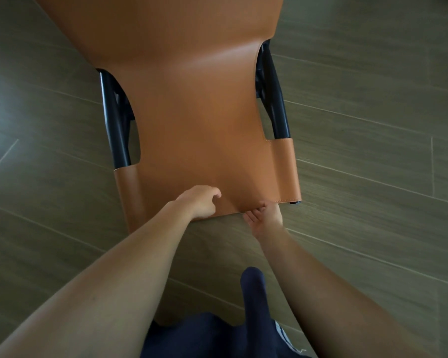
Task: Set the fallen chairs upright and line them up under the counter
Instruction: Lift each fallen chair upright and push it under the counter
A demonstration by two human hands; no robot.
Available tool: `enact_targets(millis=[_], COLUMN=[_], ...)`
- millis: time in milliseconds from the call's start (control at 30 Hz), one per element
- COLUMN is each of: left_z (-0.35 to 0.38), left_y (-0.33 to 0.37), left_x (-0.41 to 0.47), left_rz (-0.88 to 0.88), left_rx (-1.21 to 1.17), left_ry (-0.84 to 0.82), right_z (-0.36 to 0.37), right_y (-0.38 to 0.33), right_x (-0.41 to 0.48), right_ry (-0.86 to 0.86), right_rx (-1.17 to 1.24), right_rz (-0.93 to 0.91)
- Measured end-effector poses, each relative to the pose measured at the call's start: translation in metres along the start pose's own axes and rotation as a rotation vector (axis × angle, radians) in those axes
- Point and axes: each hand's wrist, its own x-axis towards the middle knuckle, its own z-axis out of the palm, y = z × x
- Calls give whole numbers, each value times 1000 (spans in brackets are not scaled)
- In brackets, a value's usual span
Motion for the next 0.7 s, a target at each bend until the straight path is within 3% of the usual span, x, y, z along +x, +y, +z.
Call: enact_targets(millis=[133, 333, 467, 700], left_z=[0, 6, 25, 4], left_y=[-14, -24, -28, -25], left_x=[-2, -12, -29, -68], left_rz=[14, 122, 77, 62], left_rx=[81, 158, 284, 344], left_ry=[50, 155, 98, 220], right_z=[12, 23, 32, 51], right_y=[1, -3, -4, -16], right_x=[-1, -13, -26, -84], right_ry=[9, 92, 132, 138], right_rx=[55, -69, -135, -88], right_rz=[23, 25, 57, 117])
